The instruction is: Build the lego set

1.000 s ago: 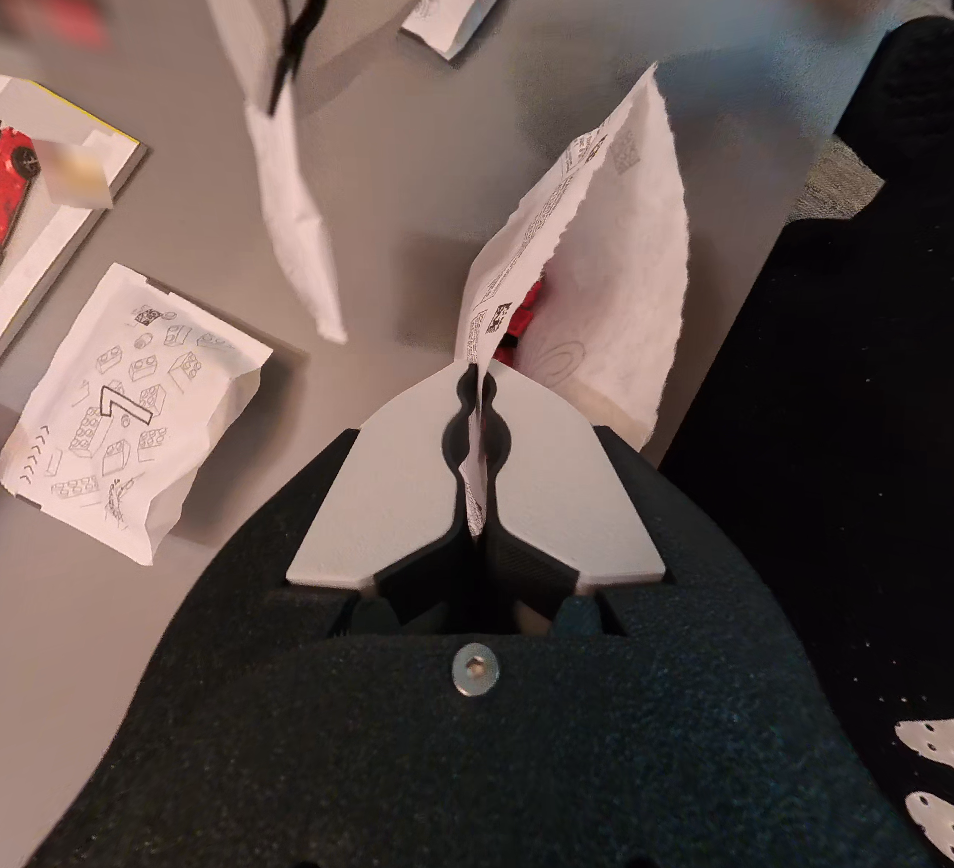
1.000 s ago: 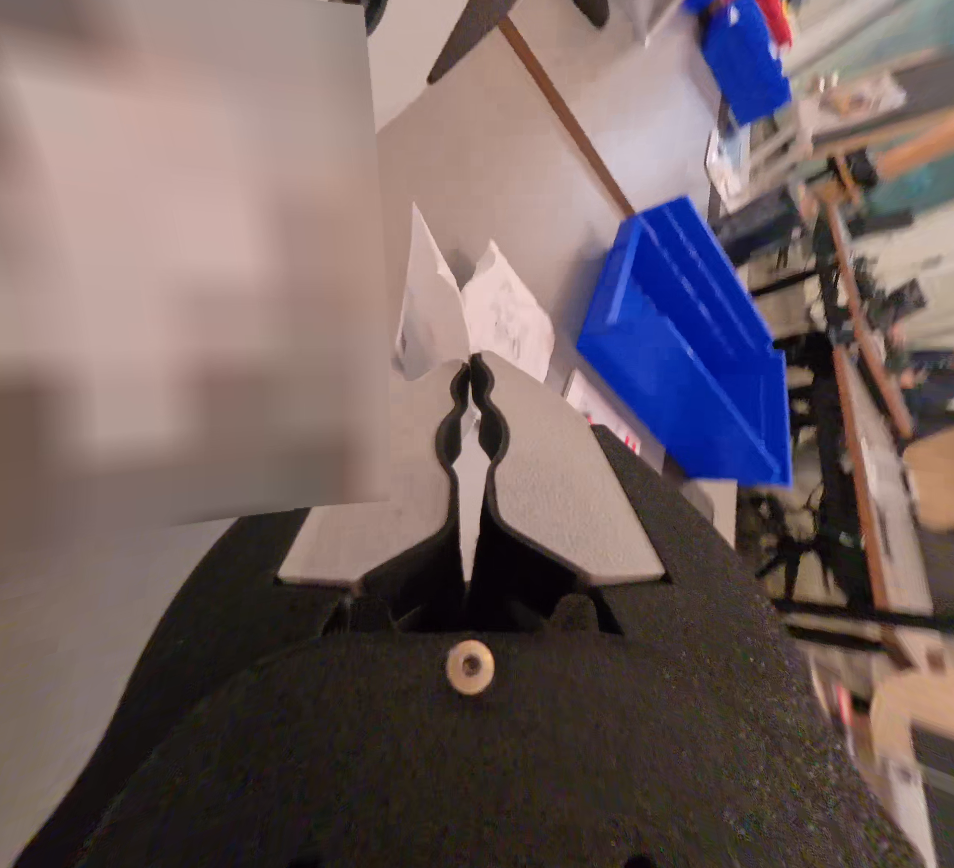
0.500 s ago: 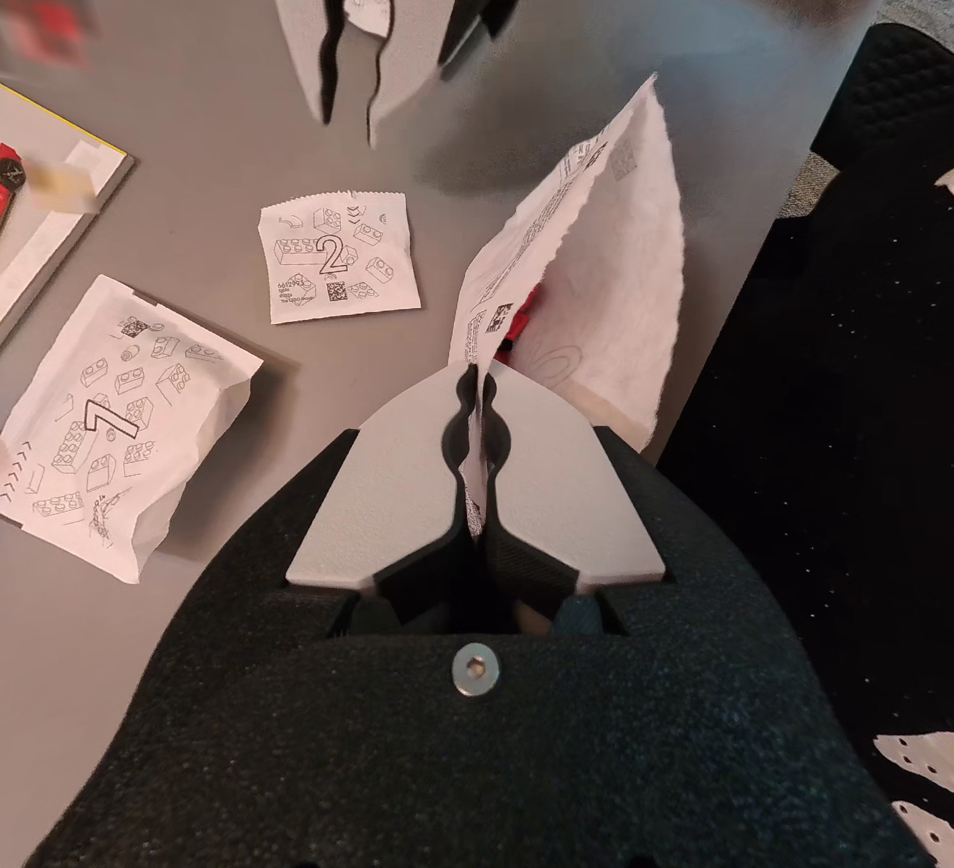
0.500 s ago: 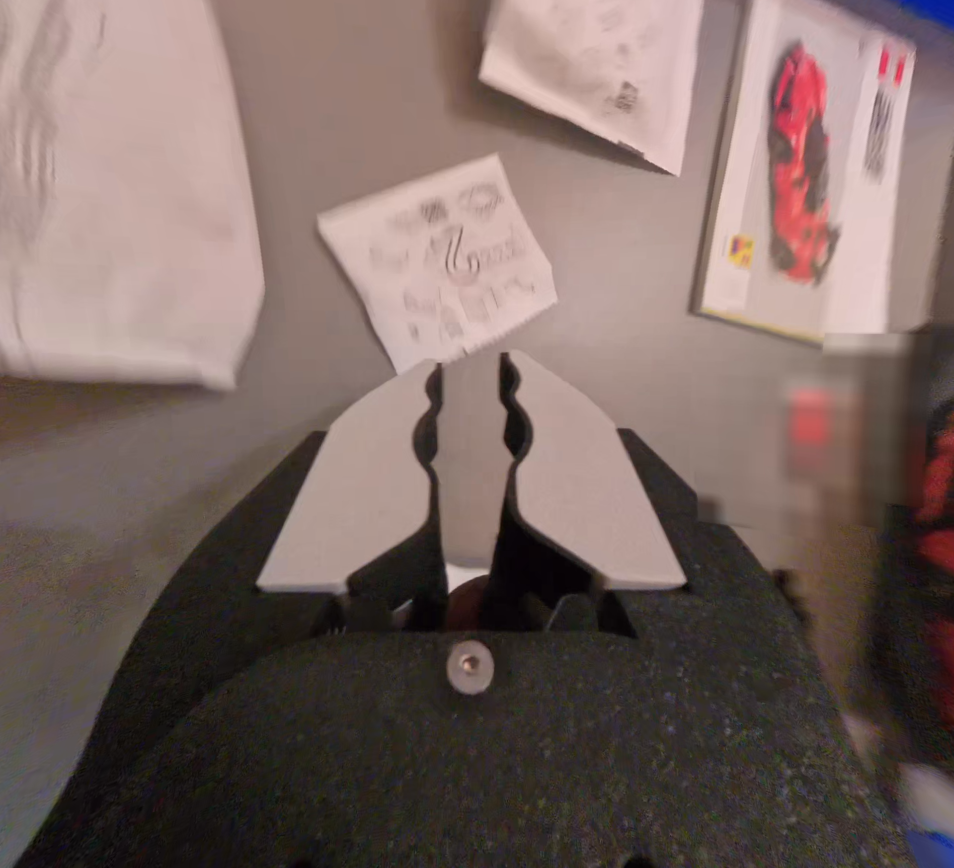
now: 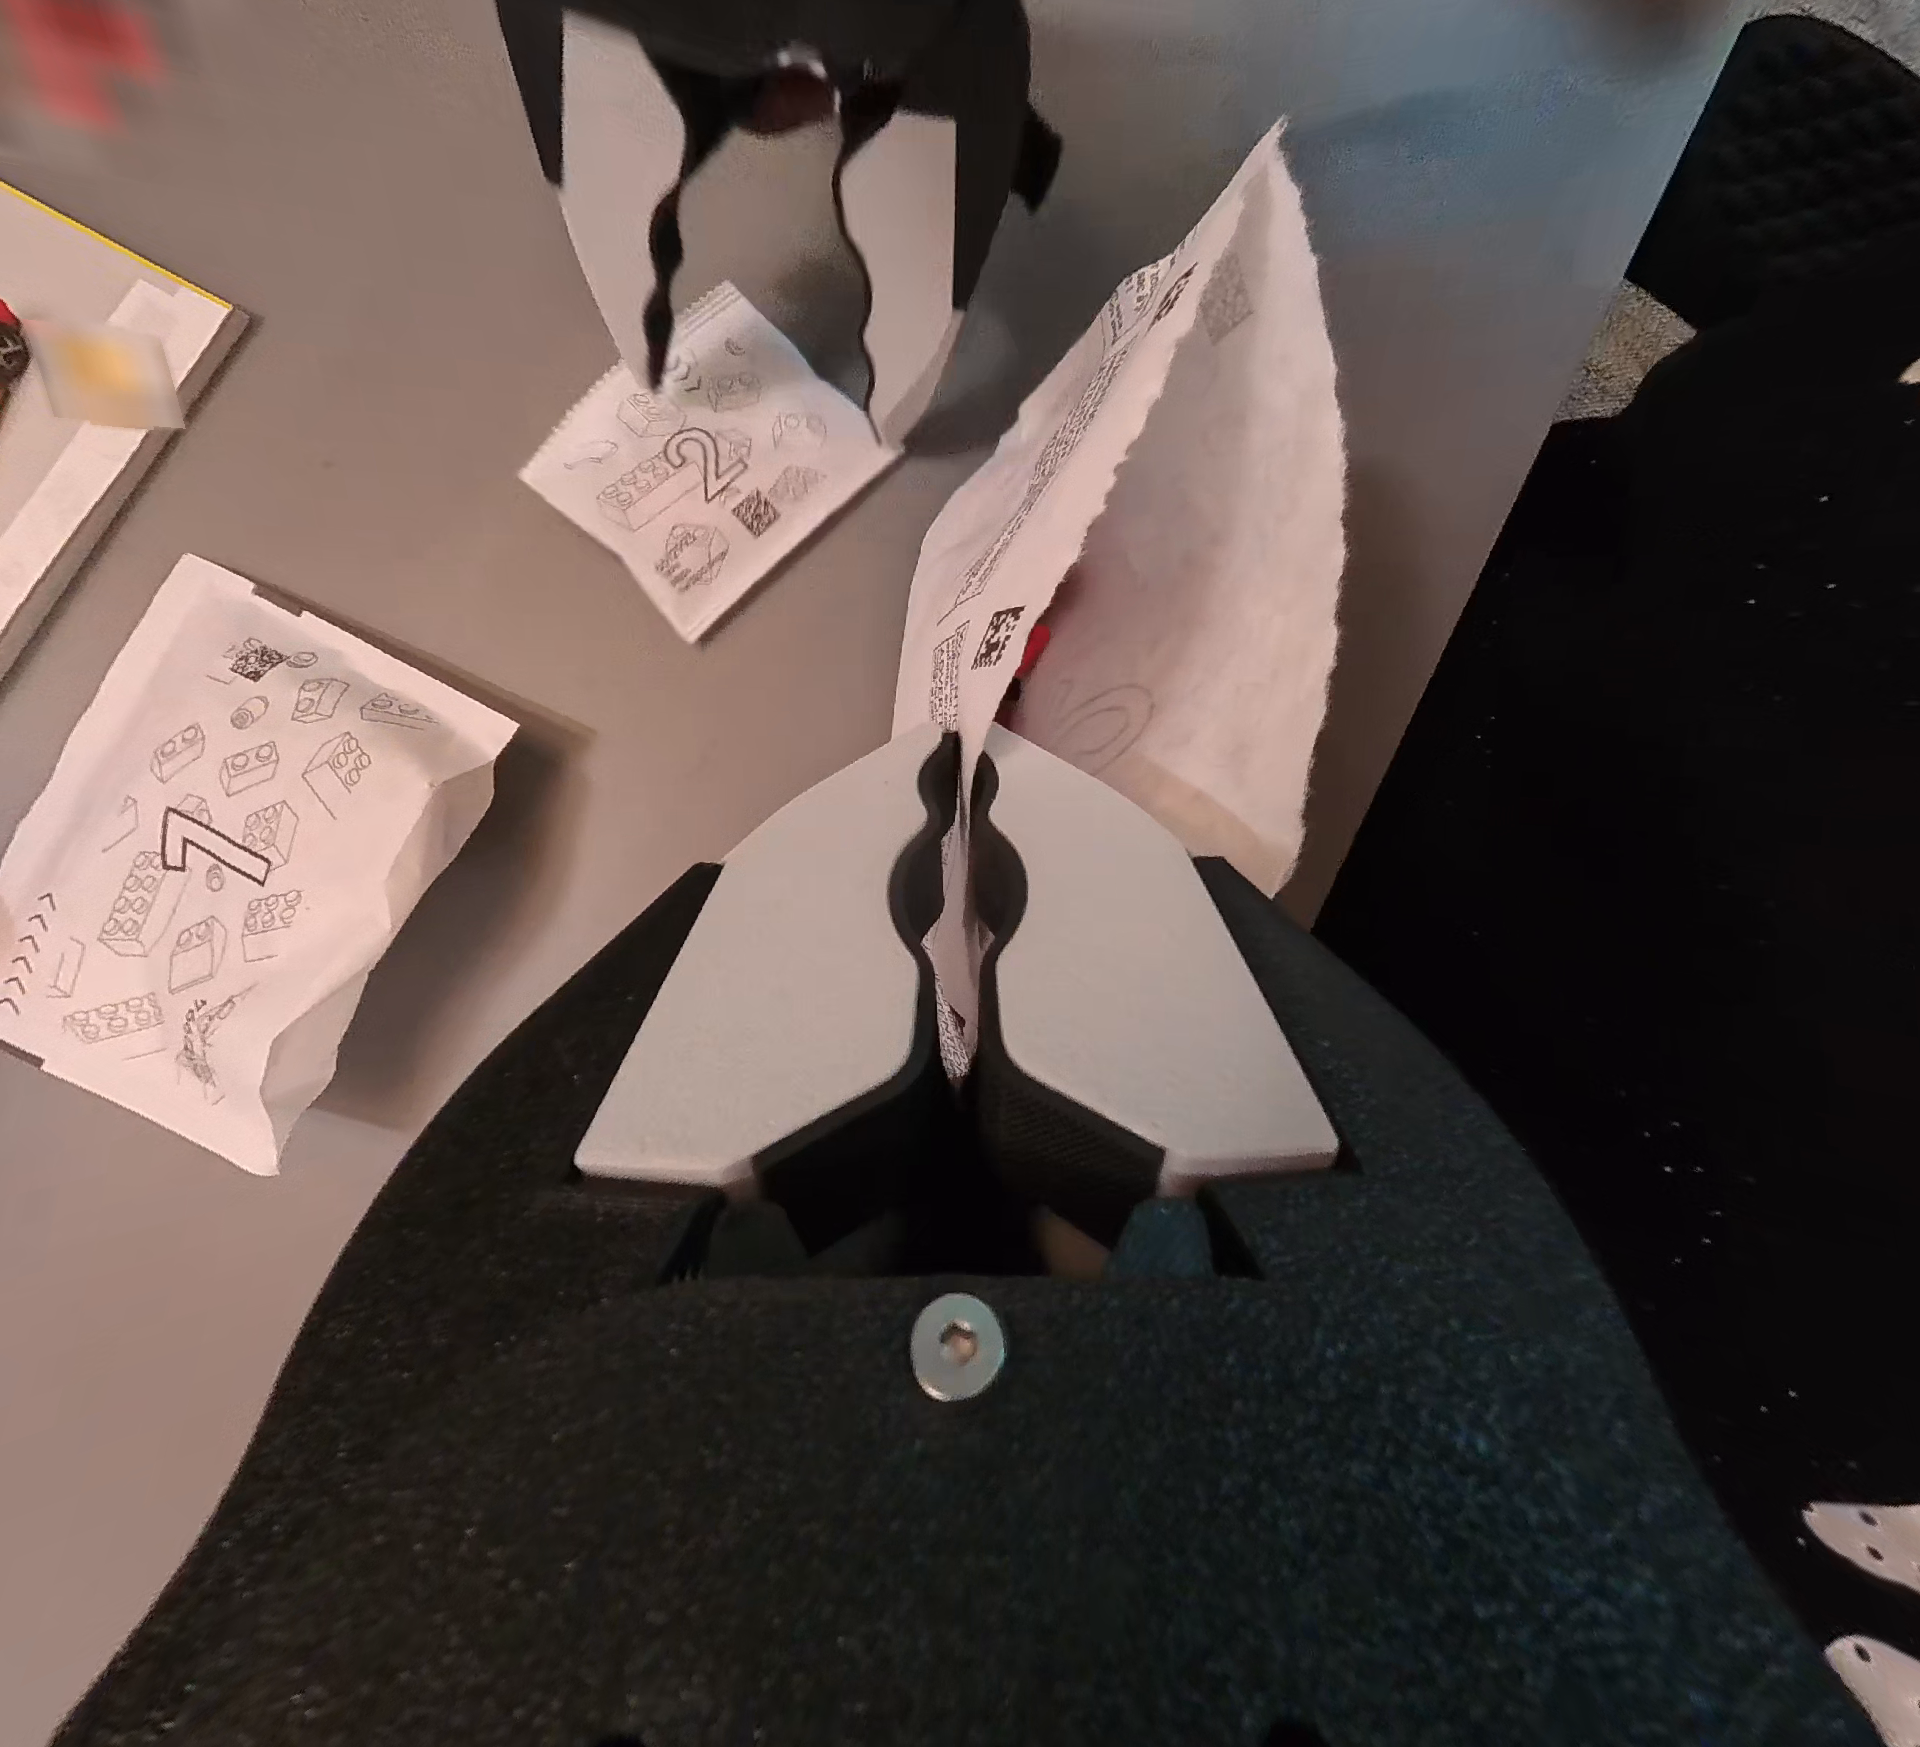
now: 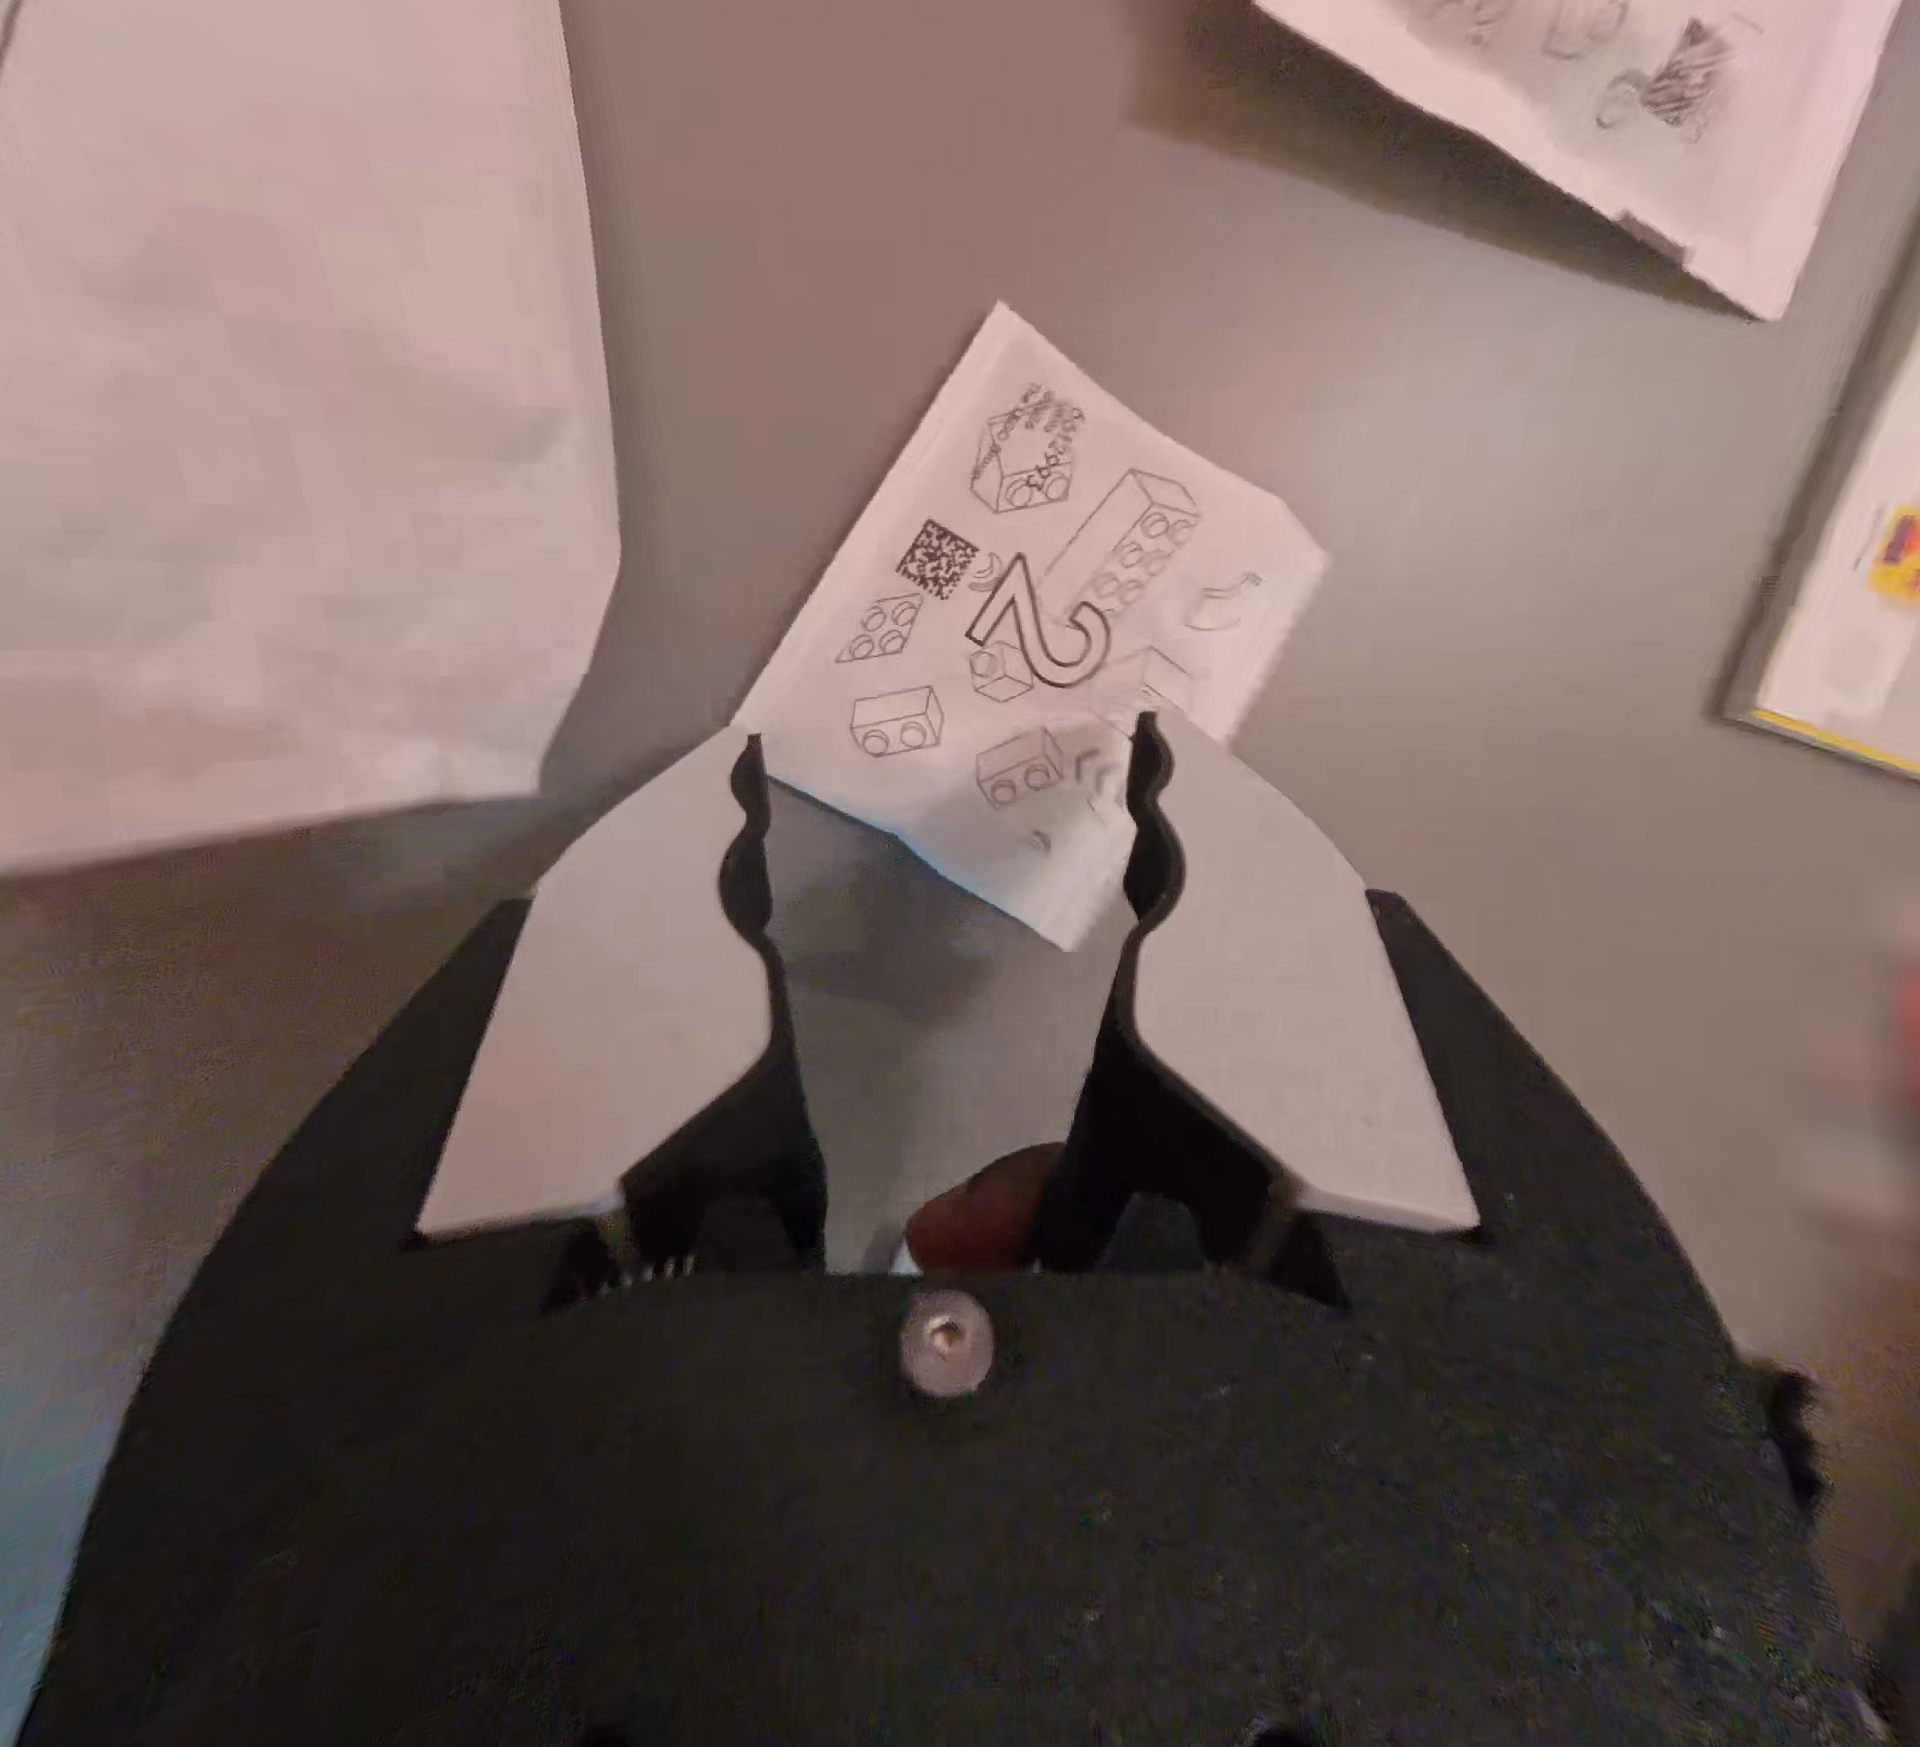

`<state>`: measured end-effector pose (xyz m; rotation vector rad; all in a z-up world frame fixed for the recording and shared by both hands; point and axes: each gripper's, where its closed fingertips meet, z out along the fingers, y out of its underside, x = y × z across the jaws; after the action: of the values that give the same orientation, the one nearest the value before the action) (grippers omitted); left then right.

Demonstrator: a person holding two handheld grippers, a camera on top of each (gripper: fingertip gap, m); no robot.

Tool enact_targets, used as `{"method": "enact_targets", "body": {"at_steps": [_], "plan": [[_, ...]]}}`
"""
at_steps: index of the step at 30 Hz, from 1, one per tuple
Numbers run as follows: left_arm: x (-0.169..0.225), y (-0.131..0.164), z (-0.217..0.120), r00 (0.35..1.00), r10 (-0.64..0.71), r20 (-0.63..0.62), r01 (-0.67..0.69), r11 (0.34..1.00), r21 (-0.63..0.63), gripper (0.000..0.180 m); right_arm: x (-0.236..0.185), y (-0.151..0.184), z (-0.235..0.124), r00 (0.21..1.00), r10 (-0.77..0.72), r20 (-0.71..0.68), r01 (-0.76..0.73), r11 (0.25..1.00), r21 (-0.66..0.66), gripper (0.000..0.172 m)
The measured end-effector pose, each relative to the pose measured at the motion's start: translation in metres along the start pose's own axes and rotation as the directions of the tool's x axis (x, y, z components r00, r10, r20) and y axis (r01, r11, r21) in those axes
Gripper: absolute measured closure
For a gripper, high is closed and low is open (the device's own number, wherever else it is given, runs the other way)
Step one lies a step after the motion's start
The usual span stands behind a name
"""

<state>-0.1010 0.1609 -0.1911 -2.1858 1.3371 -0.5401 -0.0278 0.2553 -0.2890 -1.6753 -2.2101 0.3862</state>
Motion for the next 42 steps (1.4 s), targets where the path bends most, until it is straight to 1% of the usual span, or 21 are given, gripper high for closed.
{"method": "enact_targets", "body": {"at_steps": [2,7,11,13,15,16,17,19,21,23,25,28,29,30,31,33,34,37,38,40,42], "plan": [[0.0,0.0,0.0,1.0,0.003,-0.001,-0.003,1.0,0.001,0.18,-0.003,-0.002,-0.018,1.0,-0.015,-0.004,0.015,0.999,0.046,0.096],[0.001,0.0,0.0,1.0,0.01,-0.01,-0.009,1.0,0.015,0.18,-0.064,-0.029,-0.067,0.994,0.01,0.107,-0.049,0.929,0.367,0.088],[0.0,-0.001,0.0,1.0,0.005,-0.014,-0.005,1.0,0.016,0.18,-0.09,-0.026,-0.044,0.997,0.07,0.039,-0.08,0.895,0.439,0.084],[0.0,-0.002,0.002,1.0,0.01,-0.016,-0.01,1.0,0.009,0.18,-0.08,-0.035,-0.032,0.99,0.096,-0.101,-0.036,0.876,0.48,0.107],[-0.002,-0.002,0.003,0.999,0.032,-0.006,-0.032,0.999,0.0,0.18,-0.076,-0.044,-0.024,0.981,0.072,-0.182,0.028,0.869,0.494,0.154],[-0.006,0.0,0.0,0.998,0.065,0.026,-0.064,0.998,-0.008,0.175,-0.077,-0.047,-0.021,0.98,0.052,-0.191,0.051,0.866,0.497,0.158],[-0.011,0.002,-0.006,0.991,0.117,0.059,-0.117,0.993,-0.007,0.162,-0.079,-0.049,-0.022,0.983,0.043,-0.181,0.057,0.857,0.512,0.162],[-0.015,0.011,-0.02,0.966,0.23,0.122,-0.234,0.972,0.023,0.146,-0.079,-0.048,-0.025,0.988,0.064,-0.14,0.021,0.844,0.535,0.164],[-0.02,0.022,-0.039,0.944,0.265,0.198,-0.287,0.954,0.089,0.131,-0.078,-0.044,-0.028,0.99,0.064,-0.127,0.015,0.84,0.543,0.165],[-0.023,0.028,-0.056,0.95,0.218,0.225,-0.262,0.946,0.189,0.124,-0.079,-0.045,-0.032,0.992,0.052,-0.116,0.023,0.826,0.563,0.165],[-0.011,0.037,-0.064,0.974,0.186,0.13,-0.219,0.921,0.322,0.117,-0.078,-0.044,-0.033,0.994,0.062,-0.095,0.004,0.821,0.571,0.166],[0.004,0.054,-0.059,0.986,0.163,-0.038,-0.124,0.86,0.494,0.114,-0.076,-0.044,-0.035,0.996,0.054,-0.076,0.001,0.81,0.586,0.166],[0.006,0.063,-0.054,0.985,0.159,-0.066,-0.105,0.858,0.503,0.114,-0.076,-0.044,-0.036,0.996,0.061,-0.059,-0.013,0.802,0.598,0.167],[0.001,0.07,-0.053,0.988,0.149,-0.031,-0.113,0.853,0.509,0.12,-0.076,-0.044,-0.036,0.997,0.074,-0.037,-0.037,0.799,0.6,0.169],[-0.004,0.069,-0.06,0.989,0.143,0.025,-0.132,0.815,0.565,0.124,-0.073,-0.042,-0.036,0.995,0.089,-0.04,-0.048,0.805,0.591,0.169],[-0.001,0.06,-0.088,0.986,0.147,0.081,-0.16,0.673,0.722,0.125,-0.071,-0.037,-0.033,0.995,0.081,-0.065,-0.03,0.822,0.569,0.169],[-0.002,0.062,-0.091,0.985,0.133,0.111,-0.172,0.659,0.732,0.124,-0.072,-0.037,-0.033,0.995,0.079,-0.059,-0.031,0.818,0.574,0.17],[-0.023,0.086,-0.046,0.965,0.148,0.217,-0.241,0.829,0.505,0.124,-0.073,-0.036,-0.03,0.996,0.078,-0.046,-0.038,0.819,0.573,0.17],[-0.028,0.087,-0.032,0.957,0.173,0.233,-0.265,0.848,0.459,0.128,-0.073,-0.036,-0.029,0.997,0.073,-0.041,-0.036,0.82,0.572,0.17],[-0.04,0.07,-0.019,0.935,0.199,0.293,-0.326,0.808,0.491,0.138,-0.075,-0.037,-0.028,0.998,0.055,-0.032,-0.026,0.813,0.582,0.17],[-0.044,0.061,-0.006,0.929,0.262,0.261,-0.361,0.799,0.482,0.147,-0.076,-0.037,-0.029,0.998,0.055,-0.026,-0.029,0.803,0.595,0.17]]}}
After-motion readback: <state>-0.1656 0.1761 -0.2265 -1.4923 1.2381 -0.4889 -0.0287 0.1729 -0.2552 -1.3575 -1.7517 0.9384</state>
